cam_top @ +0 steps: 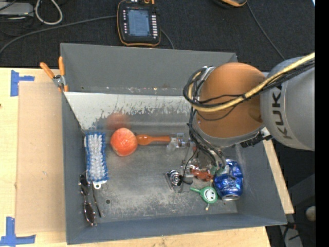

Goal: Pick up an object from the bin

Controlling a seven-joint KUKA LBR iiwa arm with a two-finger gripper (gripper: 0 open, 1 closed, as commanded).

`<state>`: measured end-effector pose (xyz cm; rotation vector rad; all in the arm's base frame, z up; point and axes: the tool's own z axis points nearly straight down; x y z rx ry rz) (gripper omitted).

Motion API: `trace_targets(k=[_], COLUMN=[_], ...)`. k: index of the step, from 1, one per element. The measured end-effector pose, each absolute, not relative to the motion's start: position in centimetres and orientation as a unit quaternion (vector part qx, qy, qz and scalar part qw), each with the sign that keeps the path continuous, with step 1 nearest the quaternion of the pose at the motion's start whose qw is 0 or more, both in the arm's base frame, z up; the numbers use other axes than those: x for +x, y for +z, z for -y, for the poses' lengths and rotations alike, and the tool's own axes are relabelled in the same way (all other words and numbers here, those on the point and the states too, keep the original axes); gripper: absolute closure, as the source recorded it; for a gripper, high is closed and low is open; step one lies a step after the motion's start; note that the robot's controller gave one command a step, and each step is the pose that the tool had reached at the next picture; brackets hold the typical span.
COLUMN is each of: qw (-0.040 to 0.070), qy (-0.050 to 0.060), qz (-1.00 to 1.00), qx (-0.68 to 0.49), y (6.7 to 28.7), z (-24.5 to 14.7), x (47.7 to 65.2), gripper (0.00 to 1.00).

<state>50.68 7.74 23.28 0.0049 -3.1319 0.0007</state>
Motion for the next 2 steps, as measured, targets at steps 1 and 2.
trace_targets(k=[1, 2], qw=[0.001, 0.0], qy=[0.0, 0.0], qz=[1.0, 0.995], qx=[-0.001, 0.105], y=[23.6, 12.9], z=[-7.7, 0.1], x=[50.8, 53.8], gripper=[0.0, 0.0])
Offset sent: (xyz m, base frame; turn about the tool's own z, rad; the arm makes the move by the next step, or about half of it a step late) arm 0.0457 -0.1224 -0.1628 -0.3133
